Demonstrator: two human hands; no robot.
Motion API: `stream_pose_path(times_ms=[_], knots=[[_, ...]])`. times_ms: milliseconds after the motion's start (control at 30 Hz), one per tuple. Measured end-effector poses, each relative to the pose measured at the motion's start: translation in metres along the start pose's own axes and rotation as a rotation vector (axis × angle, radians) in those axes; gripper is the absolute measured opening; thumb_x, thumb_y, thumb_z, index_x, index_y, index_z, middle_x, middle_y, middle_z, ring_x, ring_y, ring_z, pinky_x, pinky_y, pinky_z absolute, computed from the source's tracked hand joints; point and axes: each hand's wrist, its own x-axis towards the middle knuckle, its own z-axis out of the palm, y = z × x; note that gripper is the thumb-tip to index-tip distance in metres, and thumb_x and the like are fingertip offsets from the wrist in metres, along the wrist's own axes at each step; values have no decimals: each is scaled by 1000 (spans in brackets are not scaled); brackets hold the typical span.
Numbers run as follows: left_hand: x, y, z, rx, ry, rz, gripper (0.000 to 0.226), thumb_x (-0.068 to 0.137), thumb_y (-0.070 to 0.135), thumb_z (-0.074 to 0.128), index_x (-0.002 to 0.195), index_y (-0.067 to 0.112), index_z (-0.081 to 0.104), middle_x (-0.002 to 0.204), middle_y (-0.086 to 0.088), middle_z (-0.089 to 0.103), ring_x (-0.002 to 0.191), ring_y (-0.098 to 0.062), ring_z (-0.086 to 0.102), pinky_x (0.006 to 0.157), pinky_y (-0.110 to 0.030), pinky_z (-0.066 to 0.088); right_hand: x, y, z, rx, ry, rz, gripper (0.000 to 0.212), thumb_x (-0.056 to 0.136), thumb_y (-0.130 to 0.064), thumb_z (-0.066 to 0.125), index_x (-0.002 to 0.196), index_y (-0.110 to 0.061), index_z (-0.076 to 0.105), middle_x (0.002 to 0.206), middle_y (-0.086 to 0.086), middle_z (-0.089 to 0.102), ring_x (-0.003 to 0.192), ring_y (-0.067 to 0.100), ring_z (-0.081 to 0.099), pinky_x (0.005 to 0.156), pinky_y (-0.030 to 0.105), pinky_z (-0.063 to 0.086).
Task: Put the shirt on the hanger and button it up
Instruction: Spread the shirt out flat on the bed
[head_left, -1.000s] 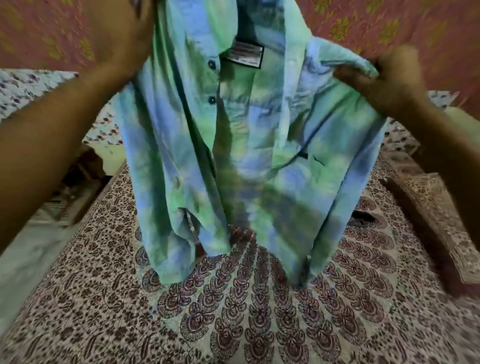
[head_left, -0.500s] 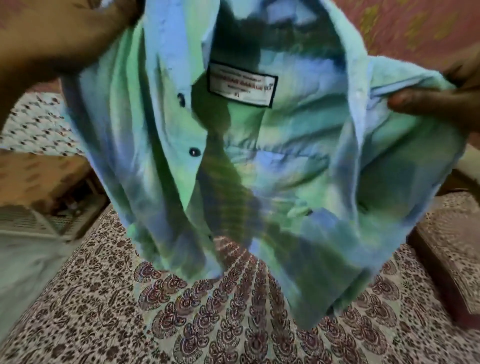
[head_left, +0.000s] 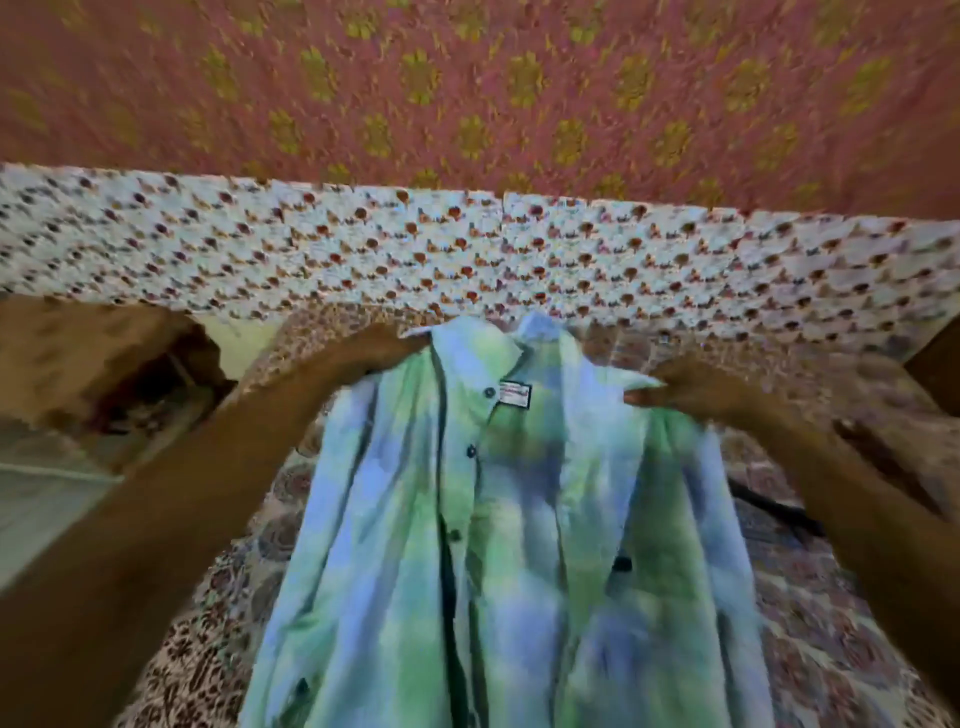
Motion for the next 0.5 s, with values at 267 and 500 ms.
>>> stream_pose_path(times_ms=[267, 500], knots=[[39, -64, 151, 49, -49, -39, 49, 86, 28, 63, 127, 5, 50, 116, -23, 59, 108, -37, 56, 91, -40, 44, 138, 108, 173, 235, 223, 205, 58, 81, -20, 71, 127, 5, 47, 121, 22, 53, 114, 31, 51, 88, 37, 41], [-74, -177, 262, 283, -160, 414, 47, 87, 49, 36, 116, 17, 54, 110, -13, 67, 94, -29, 67, 74, -41, 58, 68, 157, 323, 17, 90, 116, 63, 81, -49, 54, 125, -2, 52, 116, 21, 61, 107, 38, 59, 92, 45, 47]])
